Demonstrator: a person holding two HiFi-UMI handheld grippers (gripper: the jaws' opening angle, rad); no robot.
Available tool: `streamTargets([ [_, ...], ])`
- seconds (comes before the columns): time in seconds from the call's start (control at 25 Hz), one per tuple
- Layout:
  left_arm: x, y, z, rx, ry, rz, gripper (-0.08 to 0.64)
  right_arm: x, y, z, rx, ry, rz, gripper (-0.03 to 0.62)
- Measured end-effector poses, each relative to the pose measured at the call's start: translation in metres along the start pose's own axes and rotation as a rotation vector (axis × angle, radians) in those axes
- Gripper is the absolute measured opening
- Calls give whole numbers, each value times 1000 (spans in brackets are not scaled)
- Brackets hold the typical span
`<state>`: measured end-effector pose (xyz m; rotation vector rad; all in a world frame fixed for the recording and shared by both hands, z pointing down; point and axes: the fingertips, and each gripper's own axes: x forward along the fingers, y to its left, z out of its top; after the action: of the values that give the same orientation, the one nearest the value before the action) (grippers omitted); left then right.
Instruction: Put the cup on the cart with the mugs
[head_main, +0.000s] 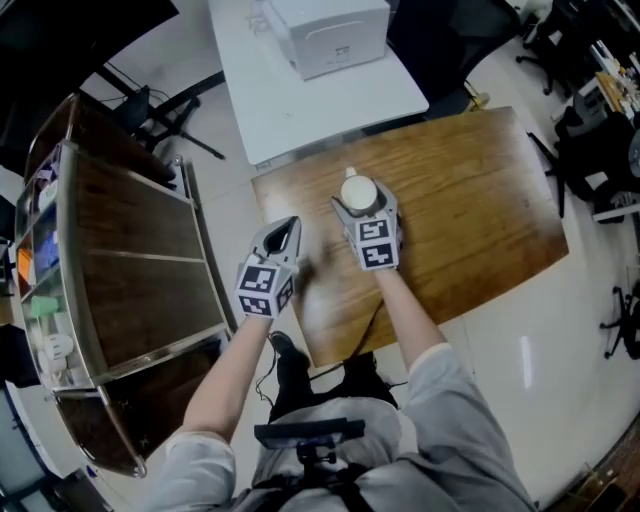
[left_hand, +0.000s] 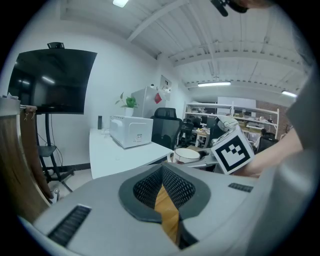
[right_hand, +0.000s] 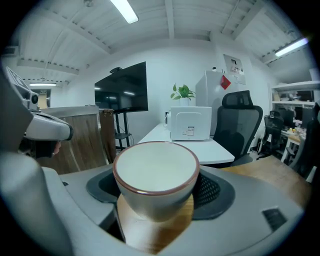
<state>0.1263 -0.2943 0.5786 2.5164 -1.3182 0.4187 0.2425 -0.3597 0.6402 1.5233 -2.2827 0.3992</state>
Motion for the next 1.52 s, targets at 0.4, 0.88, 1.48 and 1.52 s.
streamTargets([
  [0.4,-88,-25,35,44,-67,-18,5,-114,60,33,-47,-9,33,407],
  [0.88,-201,21,41,5,-112,102,5,-146,169,77,-112,-21,186,407],
  [1.48,-371,154,26,-74,-178,414,5,-113,408,146,-278,-91,557,407],
  [1.52,-385,162,29,-75,-188,437,5,-112,428,152,-285,-97,588,407],
])
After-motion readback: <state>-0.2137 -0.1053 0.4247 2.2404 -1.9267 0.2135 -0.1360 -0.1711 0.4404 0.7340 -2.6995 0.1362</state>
